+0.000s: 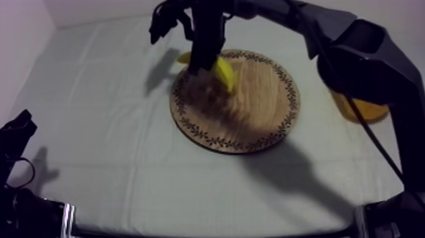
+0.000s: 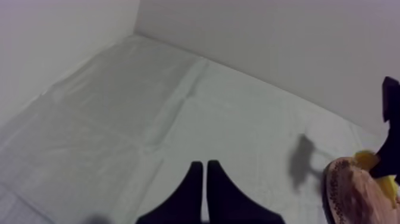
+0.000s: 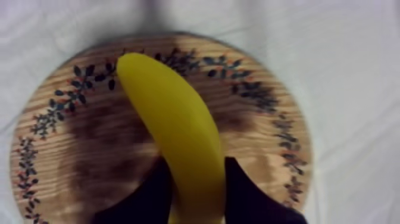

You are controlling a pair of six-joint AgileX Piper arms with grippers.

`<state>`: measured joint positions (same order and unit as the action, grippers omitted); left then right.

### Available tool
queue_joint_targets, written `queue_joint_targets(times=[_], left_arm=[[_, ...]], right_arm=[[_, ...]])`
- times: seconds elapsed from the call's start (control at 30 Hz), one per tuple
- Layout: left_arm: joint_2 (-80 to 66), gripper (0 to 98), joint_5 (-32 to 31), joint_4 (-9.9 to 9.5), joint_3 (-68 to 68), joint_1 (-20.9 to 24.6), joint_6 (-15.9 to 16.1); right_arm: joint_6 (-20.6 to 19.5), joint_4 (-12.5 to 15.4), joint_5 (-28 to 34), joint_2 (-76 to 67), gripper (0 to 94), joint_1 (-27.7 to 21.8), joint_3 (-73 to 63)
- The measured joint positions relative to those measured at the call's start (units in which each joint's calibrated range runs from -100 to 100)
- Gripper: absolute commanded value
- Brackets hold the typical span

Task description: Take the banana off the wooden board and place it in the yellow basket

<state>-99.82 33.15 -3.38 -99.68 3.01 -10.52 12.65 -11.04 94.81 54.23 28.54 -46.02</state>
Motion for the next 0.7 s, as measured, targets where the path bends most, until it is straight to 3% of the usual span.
queue_joint_targets(times=[0.7], left_arm=[[0.0, 0.1, 0.0, 0.00, 0.0, 0.0, 0.0]], right_arm=[[-1.7, 1.4, 1.4, -29.6, 13.1, -3.5, 20.7]])
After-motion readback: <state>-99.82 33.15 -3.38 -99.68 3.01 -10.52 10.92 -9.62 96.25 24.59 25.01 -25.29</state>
